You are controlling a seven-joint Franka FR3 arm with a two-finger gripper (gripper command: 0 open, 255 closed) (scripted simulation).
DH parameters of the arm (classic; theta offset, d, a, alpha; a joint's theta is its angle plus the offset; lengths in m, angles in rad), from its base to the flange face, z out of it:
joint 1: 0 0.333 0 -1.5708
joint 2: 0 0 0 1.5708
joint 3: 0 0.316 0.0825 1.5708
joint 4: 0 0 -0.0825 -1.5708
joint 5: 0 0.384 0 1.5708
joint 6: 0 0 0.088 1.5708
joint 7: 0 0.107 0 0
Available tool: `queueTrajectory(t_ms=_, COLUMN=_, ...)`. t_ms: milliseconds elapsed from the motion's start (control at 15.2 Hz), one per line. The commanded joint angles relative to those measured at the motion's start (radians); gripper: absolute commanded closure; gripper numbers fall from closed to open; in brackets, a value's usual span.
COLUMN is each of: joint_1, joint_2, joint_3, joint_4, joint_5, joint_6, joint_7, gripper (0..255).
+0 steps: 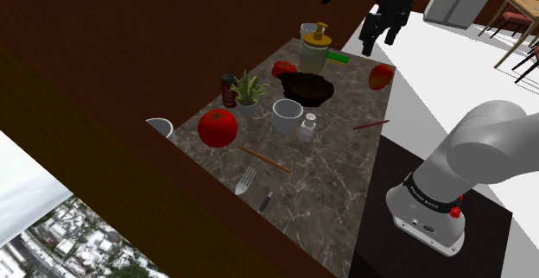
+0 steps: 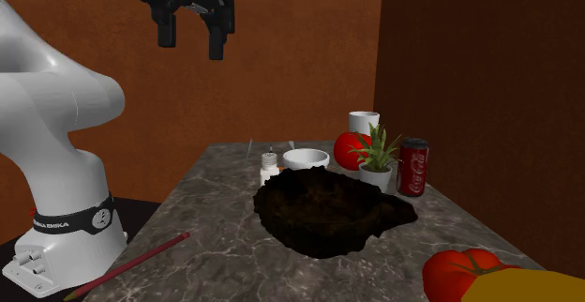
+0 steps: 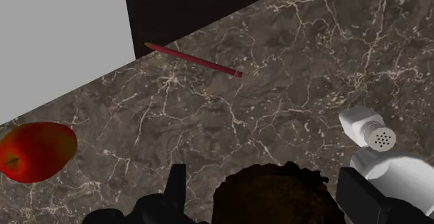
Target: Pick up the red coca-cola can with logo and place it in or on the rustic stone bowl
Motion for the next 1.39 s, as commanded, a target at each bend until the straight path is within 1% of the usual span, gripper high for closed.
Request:
queueTrajectory(t_ms=0, joint_1=0.000, joint_2=0.000, joint_3=0.000, joint_4=0.000, joint_5=0.000, joint_6=0.000, joint_7=0.000, gripper=0)
queueTrajectory(t_ms=330, joint_1=0.018, joint_2=0.154, joint_3=0.044, joint_4=0.036, joint_5=0.040, joint_6=0.120, joint_7=0.061, gripper=0)
queueTrajectory(t_ms=660, joint_1=0.031, joint_2=0.320, joint_3=0.086, joint_4=0.104, joint_5=0.065, joint_6=0.224, joint_7=0.118, gripper=0)
queueTrajectory(t_ms=990, joint_1=0.043, joint_2=0.495, joint_3=0.124, joint_4=0.203, joint_5=0.073, joint_6=0.306, joint_7=0.173, gripper=0)
queueTrajectory(t_ms=1320, joint_1=0.057, joint_2=0.675, joint_3=0.157, joint_4=0.332, joint_5=0.063, joint_6=0.364, joint_7=0.228, gripper=0)
